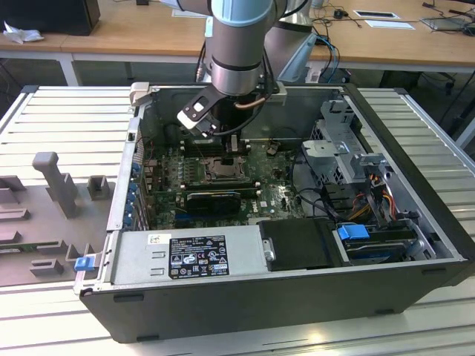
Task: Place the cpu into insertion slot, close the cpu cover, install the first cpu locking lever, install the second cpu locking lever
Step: 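Close the cpu cover, then install the first cpu locking lever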
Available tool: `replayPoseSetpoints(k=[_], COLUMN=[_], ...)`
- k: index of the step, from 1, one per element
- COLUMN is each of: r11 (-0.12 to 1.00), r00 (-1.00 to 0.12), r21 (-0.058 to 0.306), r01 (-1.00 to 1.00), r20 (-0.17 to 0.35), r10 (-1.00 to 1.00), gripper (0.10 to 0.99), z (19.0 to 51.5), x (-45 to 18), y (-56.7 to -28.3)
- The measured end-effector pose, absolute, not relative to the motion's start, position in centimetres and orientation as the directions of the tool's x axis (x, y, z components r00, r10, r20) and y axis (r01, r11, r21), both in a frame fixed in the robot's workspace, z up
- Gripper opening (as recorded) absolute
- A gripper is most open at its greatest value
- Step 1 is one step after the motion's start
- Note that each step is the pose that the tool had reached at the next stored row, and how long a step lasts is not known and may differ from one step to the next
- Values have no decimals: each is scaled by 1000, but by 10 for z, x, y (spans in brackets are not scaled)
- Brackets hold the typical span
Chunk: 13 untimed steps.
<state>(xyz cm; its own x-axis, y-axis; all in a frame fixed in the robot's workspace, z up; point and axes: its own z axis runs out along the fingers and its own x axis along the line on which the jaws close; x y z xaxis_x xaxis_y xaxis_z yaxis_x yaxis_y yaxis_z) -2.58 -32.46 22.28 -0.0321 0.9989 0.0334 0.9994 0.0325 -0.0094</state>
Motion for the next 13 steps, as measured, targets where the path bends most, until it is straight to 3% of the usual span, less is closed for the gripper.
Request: replayPoseSetpoints(k=[13], r11=[32], r00=[-32], r21=[-9], r01=[999], r20=[33], r10=[999], gripper=[106], z=[226], x=[-27], y=[-325])
